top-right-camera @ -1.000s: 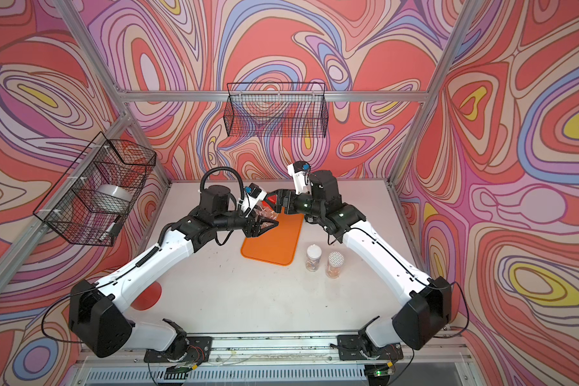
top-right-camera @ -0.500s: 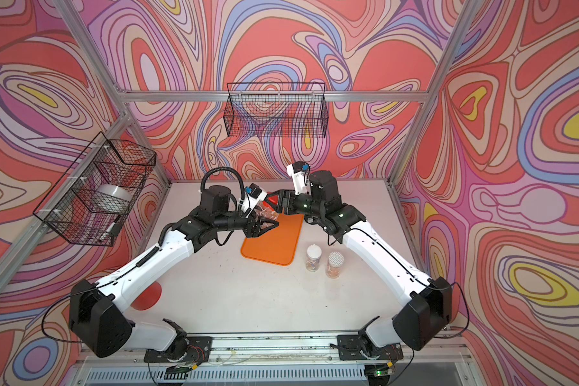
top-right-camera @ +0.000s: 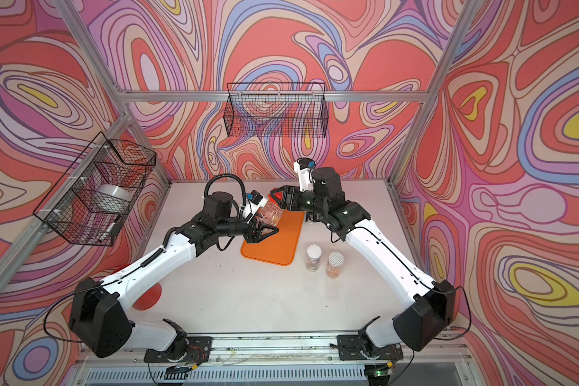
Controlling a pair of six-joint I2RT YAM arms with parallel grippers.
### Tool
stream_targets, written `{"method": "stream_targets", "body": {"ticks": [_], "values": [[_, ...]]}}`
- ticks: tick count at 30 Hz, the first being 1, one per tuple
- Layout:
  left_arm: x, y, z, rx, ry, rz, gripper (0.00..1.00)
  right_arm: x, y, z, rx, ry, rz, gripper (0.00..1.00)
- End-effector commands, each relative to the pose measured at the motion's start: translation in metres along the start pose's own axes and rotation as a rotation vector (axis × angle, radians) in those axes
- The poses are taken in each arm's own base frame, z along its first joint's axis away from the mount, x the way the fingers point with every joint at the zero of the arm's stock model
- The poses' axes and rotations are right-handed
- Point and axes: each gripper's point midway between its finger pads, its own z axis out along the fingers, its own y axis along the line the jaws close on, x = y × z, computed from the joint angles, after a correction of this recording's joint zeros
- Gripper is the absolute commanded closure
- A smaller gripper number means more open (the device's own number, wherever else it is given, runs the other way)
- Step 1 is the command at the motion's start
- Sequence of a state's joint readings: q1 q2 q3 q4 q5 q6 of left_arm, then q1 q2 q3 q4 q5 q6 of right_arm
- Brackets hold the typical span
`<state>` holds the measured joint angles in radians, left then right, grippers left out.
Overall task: Pour the candies out of the jar
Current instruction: Unscrew the lid from the jar, then place the lid at the center of the board.
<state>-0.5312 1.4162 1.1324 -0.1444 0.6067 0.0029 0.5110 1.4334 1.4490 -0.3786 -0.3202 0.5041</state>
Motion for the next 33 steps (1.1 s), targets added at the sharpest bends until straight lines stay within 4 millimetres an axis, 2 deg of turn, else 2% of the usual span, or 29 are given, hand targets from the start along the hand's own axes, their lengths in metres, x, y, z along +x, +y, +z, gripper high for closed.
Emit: {"method": "stream_targets", "body": {"ticks": [1, 7, 11, 15, 19, 23, 26, 31, 33], "values": [[-0.011, 0.001, -0.002, -0.018, -0.055, 0.030, 1.00, -0.012, -0.035, -0.016, 0.165, -0.062, -0.024, 0.44], [-0.005, 0.018, -0.003, -0.108, -0.056, 0.023, 1.00, 0.007, -0.131, -0.030, 0.489, -0.064, -0.049, 0.47], [-0.004, 0.027, -0.003, -0.160, -0.064, 0.020, 1.00, 0.017, -0.194, -0.054, 0.704, -0.092, -0.014, 0.47], [-0.003, 0.036, -0.003, -0.193, -0.077, 0.006, 1.00, 0.030, -0.247, -0.079, 0.878, -0.120, 0.032, 0.47], [0.000, 0.043, -0.002, -0.222, -0.077, -0.012, 1.00, 0.062, -0.297, -0.090, 0.972, -0.076, 0.133, 0.47], [0.000, 0.043, -0.002, -0.219, -0.070, -0.016, 1.00, 0.098, -0.335, -0.088, 1.036, -0.022, 0.215, 0.47], [-0.001, 0.043, -0.002, -0.217, -0.071, -0.013, 1.00, 0.120, -0.357, -0.078, 1.051, 0.023, 0.283, 0.47], [0.001, 0.042, -0.003, -0.218, -0.060, -0.009, 1.00, 0.145, -0.374, -0.055, 1.031, 0.062, 0.389, 0.48], [0.001, 0.041, -0.004, -0.220, -0.058, -0.008, 1.00, 0.151, -0.378, -0.052, 1.032, 0.057, 0.413, 0.48]]}}
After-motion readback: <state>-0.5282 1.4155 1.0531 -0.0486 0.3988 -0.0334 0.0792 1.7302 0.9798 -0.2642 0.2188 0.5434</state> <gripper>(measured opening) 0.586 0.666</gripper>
